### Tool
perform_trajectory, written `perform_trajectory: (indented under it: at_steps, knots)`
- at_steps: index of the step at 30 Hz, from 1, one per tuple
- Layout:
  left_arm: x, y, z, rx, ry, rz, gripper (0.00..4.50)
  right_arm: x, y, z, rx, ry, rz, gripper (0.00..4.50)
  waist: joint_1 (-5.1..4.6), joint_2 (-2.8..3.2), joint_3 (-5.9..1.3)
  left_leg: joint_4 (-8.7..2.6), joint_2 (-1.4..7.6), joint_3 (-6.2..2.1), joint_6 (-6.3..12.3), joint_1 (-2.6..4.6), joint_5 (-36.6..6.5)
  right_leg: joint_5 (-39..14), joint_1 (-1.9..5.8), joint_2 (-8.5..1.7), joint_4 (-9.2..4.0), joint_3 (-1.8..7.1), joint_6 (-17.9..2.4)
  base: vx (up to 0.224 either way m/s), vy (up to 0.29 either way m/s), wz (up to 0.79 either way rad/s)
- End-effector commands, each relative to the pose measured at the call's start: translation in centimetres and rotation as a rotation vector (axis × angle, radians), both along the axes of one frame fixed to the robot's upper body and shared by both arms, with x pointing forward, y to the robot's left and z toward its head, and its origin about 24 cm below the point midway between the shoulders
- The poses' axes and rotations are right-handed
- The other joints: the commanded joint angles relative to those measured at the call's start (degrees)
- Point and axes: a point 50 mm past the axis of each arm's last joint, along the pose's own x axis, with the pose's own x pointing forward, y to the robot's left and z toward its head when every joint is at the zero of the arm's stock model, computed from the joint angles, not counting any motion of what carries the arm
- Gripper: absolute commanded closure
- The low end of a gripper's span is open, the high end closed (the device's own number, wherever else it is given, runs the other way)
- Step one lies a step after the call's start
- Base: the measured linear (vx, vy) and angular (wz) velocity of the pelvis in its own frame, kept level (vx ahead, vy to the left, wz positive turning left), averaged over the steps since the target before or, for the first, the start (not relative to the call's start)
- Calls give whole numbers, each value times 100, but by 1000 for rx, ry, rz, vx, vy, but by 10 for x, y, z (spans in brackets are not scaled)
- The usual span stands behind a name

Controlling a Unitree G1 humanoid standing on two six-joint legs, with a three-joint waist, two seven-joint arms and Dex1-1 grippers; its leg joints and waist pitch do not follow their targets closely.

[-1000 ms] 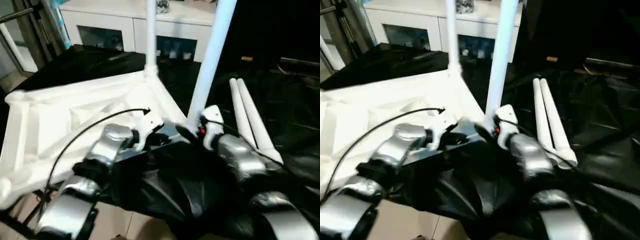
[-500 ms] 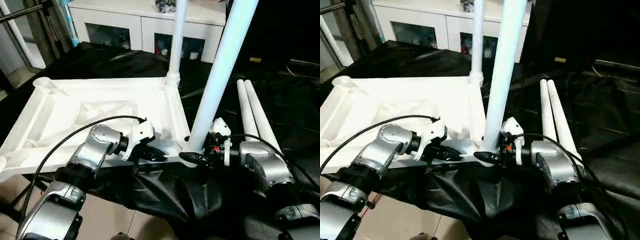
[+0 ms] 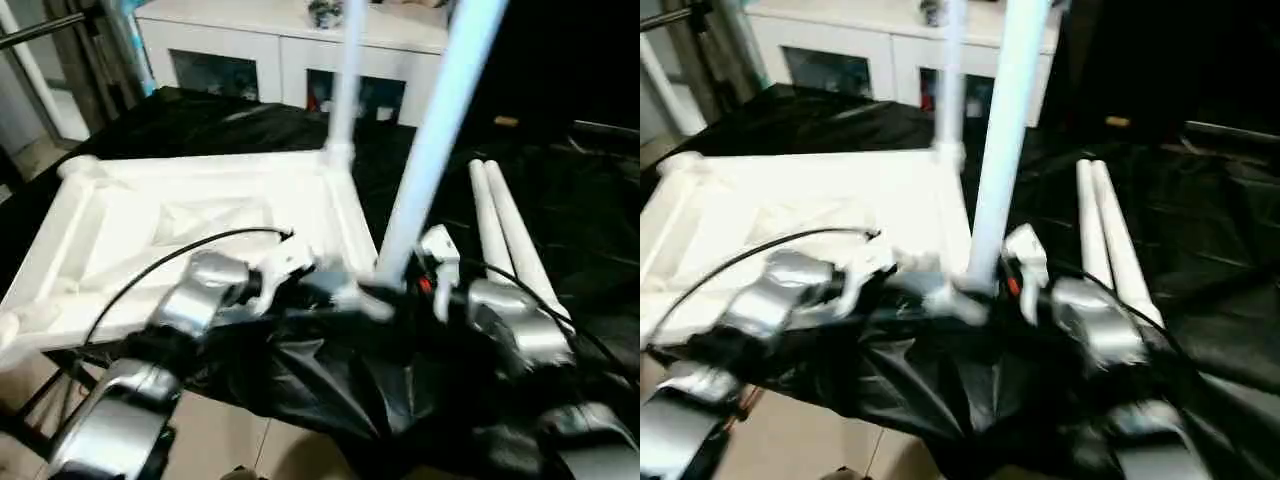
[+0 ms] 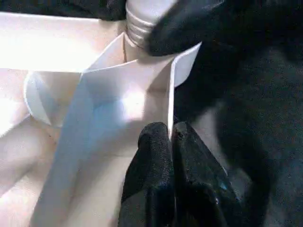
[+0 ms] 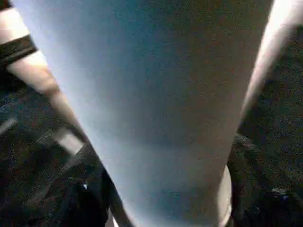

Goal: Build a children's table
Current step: Rotate leg to tighten

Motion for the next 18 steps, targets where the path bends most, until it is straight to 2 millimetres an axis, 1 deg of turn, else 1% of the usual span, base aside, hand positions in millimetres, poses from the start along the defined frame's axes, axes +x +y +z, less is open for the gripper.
perform_trajectory:
  at_steps: [1, 2, 3, 4, 6, 7, 8, 9, 10, 11, 12, 13, 14, 15, 16, 17, 18]
  knots:
    - [15, -22, 19, -55, -90, 112, 450, -6, 5, -33, -103, 140, -150, 175, -46, -41, -318, -420, 225, -106, -20, 89, -1374, -2156, 230, -504, -552, 284, -956, 0, 0, 0]
    - [18, -27, 20, -56, -96, 163, 450, -3, 7, -34, -101, 147, -215, 175, -61, -57, -321, -406, 214, -97, 2, 88, -1387, -2111, 231, -506, -564, 289, -962, 0, 0, 0]
    - [19, -28, 20, -57, -97, 172, 450, -3, 7, -34, -100, 148, -225, 175, -53, -36, -327, -390, 212, -78, 58, 108, -1392, -1997, 212, -500, -572, 301, -988, 0, 0, 0]
    - [21, -30, 20, -58, -102, 196, 450, -2, 9, -35, -100, 150, -252, 175, -56, -48, -327, -385, 206, -78, 78, 100, -1367, -1948, 217, -496, -566, 302, -1003, 0, 0, 0]
    - [22, -34, 21, -58, -115, 228, 450, 0, 11, -35, -104, 147, -299, 175, -26, -49, -350, -386, 206, -77, 169, 63, -1176, -1657, 260, -499, -533, 299, -1021, 0, 0, 0]
    - [23, -37, 21, -59, -125, 236, 450, 0, 15, -35, -106, 138, -292, 175, -16, -27, -352, -385, 207, -78, 180, 59, -1140, -1577, 265, -495, -523, 297, -1031, 0, 0, 0]
    - [23, -43, 21, -63, -131, 225, 450, 0, 25, -33, -88, 111, -253, 119, -7, -42, -360, -377, 207, -68, 214, 53, -1088, -1426, 269, -495, -517, 296, -1041, 0, 0, 0]
    - [22, -46, 21, -68, -132, 215, 450, 0, 30, -32, -72, 103, -247, 119, 0, -46, -361, -371, 206, -67, 230, 52, -1068, -1367, 273, -497, -510, 299, -1058, 0, 0, 0]
    - [21, -47, 20, -70, -132, 201, 450, 1, 31, -32, -49, 112, -251, 105, 14, -47, -367, -371, 201, -68, 292, 34, -969, -1206, 292, -495, -493, 297, -1097, 0, 0, 0]
    - [21, -46, 19, -63, -138, 189, 450, 2, 31, -31, -45, 112, -259, 99, 11, -40, -365, -375, 209, -70, 300, 38, -977, -1180, 289, -493, -489, 295, -1112, 0, 0, 0]
    - [20, -46, 19, -58, -140, 183, 450, 2, 30, -31, -51, 106, -267, 99, 5, -40, -358, -384, 214, -74, 309, 39, -1011, -1200, 289, -494, -491, 289, -1115, 0, 0, 0]
    - [20, -46, 18, -54, -141, 181, 450, 4, 28, -30, -64, 92, -275, 88, 1, -43, -346, -389, 213, -75, 305, 37, -1066, -1283, 289, -496, -503, 286, -1105, 0, 0, 0]
    - [21, -46, 18, -53, -145, 189, 450, 7, 22, -26, -82, 55, -304, 68, -9, -55, -335, -400, 214, -77, 246, 54, -1236, -1621, 278, -505, -538, 283, -1051, 0, 0, 0]
    - [21, -46, 18, -53, -146, 189, 450, 7, 22, -25, -83, 52, -306, 68, -9, -55, -335, -400, 214, -77, 246, 54, -1236, -1621, 278, -505, -538, 283, -1051, 0, 0, 0]
    - [22, -46, 18, -55, -150, 196, 450, 9, 19, -23, -84, 35, -321, 68, -5, -43, -329, -402, 210, -82, 216, 60, -1317, -1849, 266, -514, -563, 289, -980, 0, 0, 0]
    - [22, -46, 18, -55, -151, 199, 450, 10, 15, -20, -86, 11, -339, 68, -10, -86, -329, -405, 214, -82, 215, 54, -1321, -1894, 270, -512, -566, 287, -949, 0, 0, 0]
    - [23, -45, 18, -54, -172, 215, 450, 12, 2, -10, -45, -28, -356, 68, 7, -81, -335, -408, 215, -85, 220, 63, -1298, -1877, 269, -503, -565, 287, -915, 0, 0, 0]
